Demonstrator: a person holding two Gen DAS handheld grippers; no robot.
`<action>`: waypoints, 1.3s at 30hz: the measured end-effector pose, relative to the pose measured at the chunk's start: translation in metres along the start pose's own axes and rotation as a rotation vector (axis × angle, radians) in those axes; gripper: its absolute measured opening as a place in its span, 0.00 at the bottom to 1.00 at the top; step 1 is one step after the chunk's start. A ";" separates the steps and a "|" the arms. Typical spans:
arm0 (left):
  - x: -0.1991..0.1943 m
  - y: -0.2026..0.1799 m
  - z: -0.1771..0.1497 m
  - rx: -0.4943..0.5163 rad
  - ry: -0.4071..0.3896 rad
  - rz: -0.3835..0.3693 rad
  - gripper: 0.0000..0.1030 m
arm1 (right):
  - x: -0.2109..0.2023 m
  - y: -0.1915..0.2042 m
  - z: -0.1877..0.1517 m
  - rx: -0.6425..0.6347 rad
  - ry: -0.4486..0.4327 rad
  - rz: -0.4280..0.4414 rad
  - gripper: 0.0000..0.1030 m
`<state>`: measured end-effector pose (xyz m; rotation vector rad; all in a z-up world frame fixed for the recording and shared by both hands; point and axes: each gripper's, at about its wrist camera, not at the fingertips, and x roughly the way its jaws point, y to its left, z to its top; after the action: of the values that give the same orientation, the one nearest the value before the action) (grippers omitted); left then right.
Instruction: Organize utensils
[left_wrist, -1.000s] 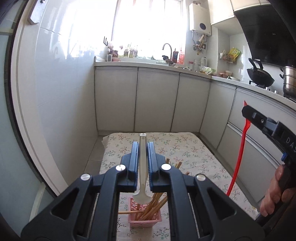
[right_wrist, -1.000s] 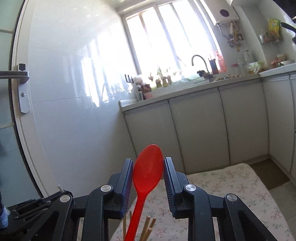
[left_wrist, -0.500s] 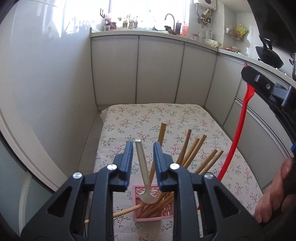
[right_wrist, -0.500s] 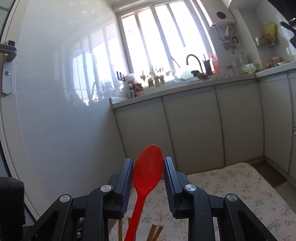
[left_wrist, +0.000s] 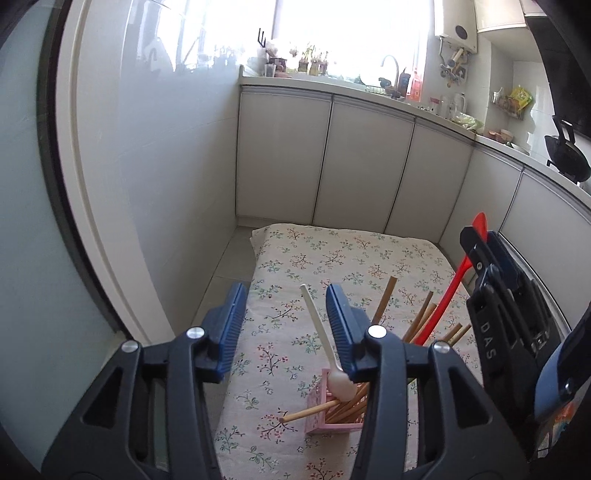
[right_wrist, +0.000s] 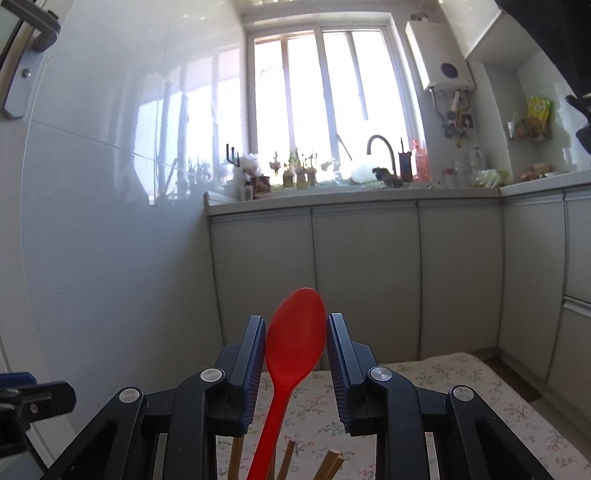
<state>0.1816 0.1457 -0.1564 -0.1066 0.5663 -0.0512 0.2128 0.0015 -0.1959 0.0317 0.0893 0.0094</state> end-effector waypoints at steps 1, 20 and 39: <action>0.000 0.001 0.000 -0.003 0.002 -0.001 0.45 | 0.001 0.003 -0.004 -0.012 0.000 -0.006 0.30; 0.011 0.001 -0.003 0.006 0.054 -0.011 0.46 | 0.018 -0.009 -0.008 0.026 0.122 0.081 0.31; -0.005 -0.020 -0.014 0.034 0.133 -0.057 0.63 | 0.050 -0.123 0.037 0.092 0.667 0.330 0.31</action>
<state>0.1691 0.1251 -0.1632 -0.0872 0.6951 -0.1240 0.2665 -0.1223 -0.1670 0.1350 0.7508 0.3473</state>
